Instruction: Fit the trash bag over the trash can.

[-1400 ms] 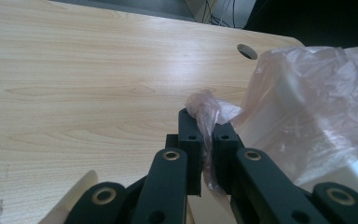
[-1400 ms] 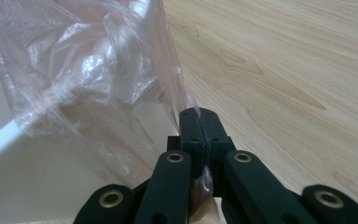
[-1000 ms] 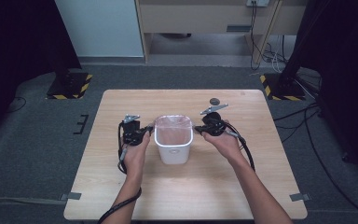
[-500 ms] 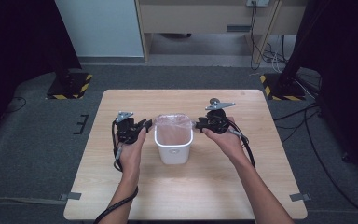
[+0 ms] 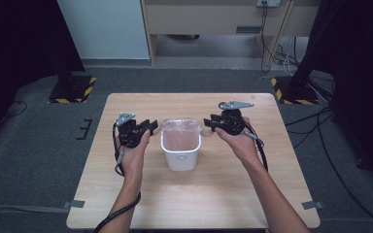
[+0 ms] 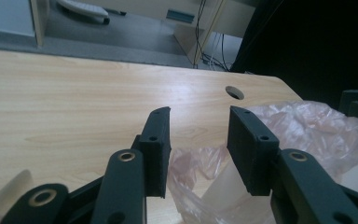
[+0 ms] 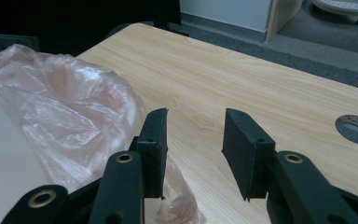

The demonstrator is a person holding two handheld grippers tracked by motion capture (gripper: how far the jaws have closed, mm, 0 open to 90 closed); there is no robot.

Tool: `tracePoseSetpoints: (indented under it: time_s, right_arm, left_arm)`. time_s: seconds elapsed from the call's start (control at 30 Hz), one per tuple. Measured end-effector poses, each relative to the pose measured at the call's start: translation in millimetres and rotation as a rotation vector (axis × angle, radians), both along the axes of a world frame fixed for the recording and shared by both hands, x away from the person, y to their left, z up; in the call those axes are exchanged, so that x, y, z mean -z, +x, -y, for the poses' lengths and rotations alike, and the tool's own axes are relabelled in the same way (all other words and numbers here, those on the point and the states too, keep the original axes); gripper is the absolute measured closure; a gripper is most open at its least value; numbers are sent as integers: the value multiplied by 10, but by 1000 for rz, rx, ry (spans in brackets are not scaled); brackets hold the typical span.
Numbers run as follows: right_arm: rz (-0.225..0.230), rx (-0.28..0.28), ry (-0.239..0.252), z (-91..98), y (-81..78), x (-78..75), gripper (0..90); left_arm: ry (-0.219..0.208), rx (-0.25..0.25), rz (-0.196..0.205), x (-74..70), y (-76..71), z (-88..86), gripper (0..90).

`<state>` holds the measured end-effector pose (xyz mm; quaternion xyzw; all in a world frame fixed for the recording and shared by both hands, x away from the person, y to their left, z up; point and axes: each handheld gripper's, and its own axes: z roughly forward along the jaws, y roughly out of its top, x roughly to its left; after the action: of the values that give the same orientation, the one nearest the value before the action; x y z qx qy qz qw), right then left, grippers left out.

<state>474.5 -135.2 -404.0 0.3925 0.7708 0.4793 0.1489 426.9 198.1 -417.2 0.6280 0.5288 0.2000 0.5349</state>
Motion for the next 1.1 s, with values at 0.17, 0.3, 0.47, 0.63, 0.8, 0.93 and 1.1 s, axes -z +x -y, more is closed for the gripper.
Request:
tracePoseSetpoints:
  time_s: [0.17, 0.3, 0.47, 0.63, 0.8, 0.93, 1.1]
  right_arm:
    - [15, -21, 2, 21, -58, -52, 608]
    - [29, -36, 7, 33, -119, -100, 603]
    - [43, -59, 13, 59, -196, -142, 580]
    - [63, -110, 21, 84, -245, -144, 548]
    - [84, -154, 23, 116, -284, -129, 534]
    - [99, -194, 14, 141, -316, -81, 516]
    - [114, -225, 9, 174, -326, -8, 490]
  left_arm:
    - [-1, 39, 31, -97, -48, -40, 555]
    - [20, 79, 57, -155, -138, -53, 529]
    - [43, 131, 74, -178, -259, -69, 480]
    - [82, 167, 85, -165, -347, -75, 446]
    - [103, 172, 91, -127, -369, -105, 434]
    - [117, 185, 82, -73, -374, -111, 415]
    - [139, 200, 67, -10, -367, -118, 397]
